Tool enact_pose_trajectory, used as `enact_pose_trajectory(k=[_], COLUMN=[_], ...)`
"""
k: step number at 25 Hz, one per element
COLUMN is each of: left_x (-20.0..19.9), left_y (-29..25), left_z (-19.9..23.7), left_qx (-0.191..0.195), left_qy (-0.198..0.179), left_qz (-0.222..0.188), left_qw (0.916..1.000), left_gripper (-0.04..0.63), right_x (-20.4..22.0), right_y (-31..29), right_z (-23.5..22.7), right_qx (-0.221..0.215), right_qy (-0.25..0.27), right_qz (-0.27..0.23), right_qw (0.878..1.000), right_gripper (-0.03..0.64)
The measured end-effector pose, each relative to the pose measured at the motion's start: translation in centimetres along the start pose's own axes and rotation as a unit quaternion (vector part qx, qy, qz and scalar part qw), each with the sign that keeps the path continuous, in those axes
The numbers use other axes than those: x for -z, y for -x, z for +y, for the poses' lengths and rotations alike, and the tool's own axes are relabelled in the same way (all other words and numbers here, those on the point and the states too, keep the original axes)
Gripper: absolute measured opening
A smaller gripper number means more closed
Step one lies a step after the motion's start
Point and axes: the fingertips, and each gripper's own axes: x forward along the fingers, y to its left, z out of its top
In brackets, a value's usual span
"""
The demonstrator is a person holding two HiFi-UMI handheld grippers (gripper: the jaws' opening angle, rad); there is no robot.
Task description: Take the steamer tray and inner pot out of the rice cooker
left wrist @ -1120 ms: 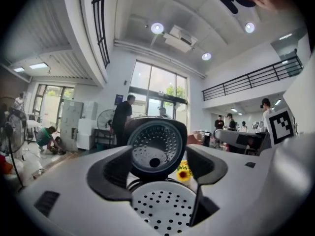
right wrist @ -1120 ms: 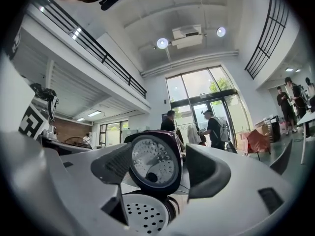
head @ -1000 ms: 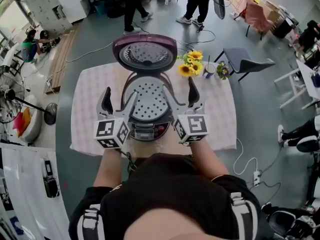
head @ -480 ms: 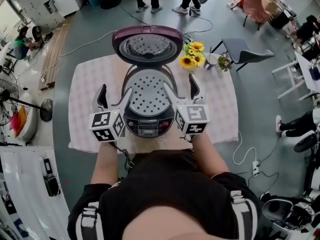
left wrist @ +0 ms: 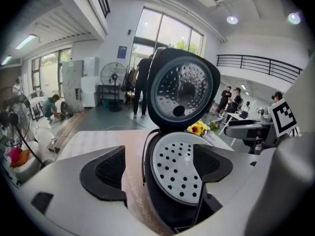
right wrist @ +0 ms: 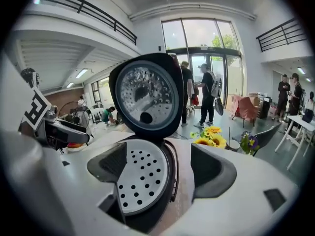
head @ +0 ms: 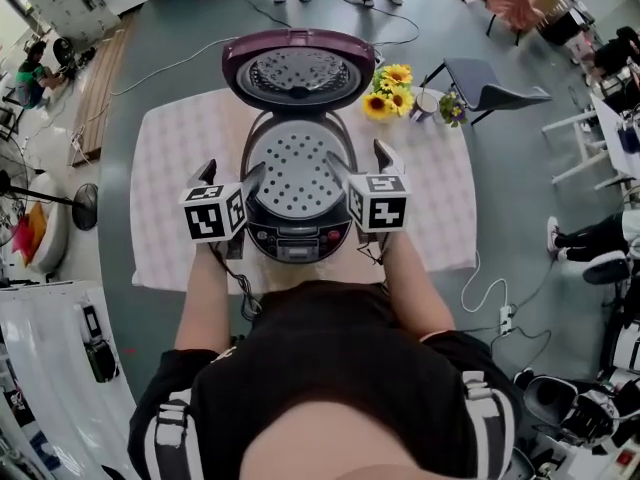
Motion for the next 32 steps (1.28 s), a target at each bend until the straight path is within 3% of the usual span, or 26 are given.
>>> enact_pose_trajectory(k=[14, 26, 32], left_x=[4.0, 7.1, 7.4], left_y=[-6.5, -10.2, -10.9], left_z=[1.8, 3.0, 3.4], left_qx=[0.026, 0.011, -0.012], left_qy=[-0.016, -0.022, -0.058], left_qz=[0.13, 0.189, 0.215], left_qw=[0.991, 0.9816, 0.9748], left_gripper=[0.41, 0.405, 0.403], right_x=[6.5, 11.4, 10.5], right_y=[-6.0, -9.0, -9.5], right_z=[-0.7, -2.5, -3.1], right_qx=[-0.006, 0.012, 0.013], right_qy=[-0.001, 0.009, 0.025], right_qz=[0.151, 0.232, 0.237], right_qw=[0.989, 0.972, 0.971], right_gripper=[0.382, 0.379, 0.376])
